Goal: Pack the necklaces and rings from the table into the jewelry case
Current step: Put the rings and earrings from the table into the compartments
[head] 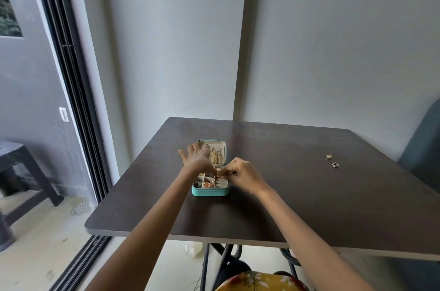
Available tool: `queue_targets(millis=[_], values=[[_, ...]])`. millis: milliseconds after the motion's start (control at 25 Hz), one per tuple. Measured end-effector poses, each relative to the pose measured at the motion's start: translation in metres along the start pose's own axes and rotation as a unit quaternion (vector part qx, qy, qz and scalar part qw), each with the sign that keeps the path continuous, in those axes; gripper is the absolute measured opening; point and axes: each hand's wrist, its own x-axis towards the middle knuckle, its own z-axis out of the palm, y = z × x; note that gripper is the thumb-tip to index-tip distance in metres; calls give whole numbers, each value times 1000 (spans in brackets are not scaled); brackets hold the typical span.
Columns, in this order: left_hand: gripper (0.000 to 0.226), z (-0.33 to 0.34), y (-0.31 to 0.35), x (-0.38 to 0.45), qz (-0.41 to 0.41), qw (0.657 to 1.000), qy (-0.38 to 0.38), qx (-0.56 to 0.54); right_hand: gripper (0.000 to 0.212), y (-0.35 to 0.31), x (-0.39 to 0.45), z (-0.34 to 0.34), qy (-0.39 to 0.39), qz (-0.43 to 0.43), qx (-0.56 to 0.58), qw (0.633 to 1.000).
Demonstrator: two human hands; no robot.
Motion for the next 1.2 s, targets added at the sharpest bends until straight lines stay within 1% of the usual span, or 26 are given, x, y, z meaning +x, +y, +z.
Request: queue_targets(millis=[120, 200, 280, 360, 560, 680, 840, 1040, 1120, 1200], values=[[96, -1, -2, -2, -1, 1000, -7, -11, 23, 1, -9, 3, 30, -34, -13, 999], [98, -2, -2, -3, 1, 1000, -10, -12, 34, 4, -13, 3, 54, -37, -40, 997], [98, -2, -3, -2, 4, 1000, -11, -13, 43, 4, -15, 0, 56, -33, -65, 996], [98, -1, -3, -1, 6, 1000, -12, -17, 47, 3, -15, -2, 50, -32, -78, 995], [99, -2, -6, -1, 5, 1000, -14, -20, 43, 1, -14, -4, 50, -31, -111, 992], [99, -2, -5, 0, 7, 1000, -16, -18, 42, -1, -14, -5, 64, -38, -108, 991], [98, -4, -5, -1, 5, 1000, -22, -16, 46, -2, -11, -1, 49, -38, -115, 991], [98, -6, -2, -2, 9, 1000, -24, -9, 44, 2, -9, 1, 51, -38, -105, 993], [96, -9, 1, -3, 13, 1000, -21, -9, 45, 5, -7, 2, 88, -27, -75, 993], [88, -12, 7, 0, 22, 999, -10, -27, 46, 10, -7, 1, 148, -4, -50, 988]])
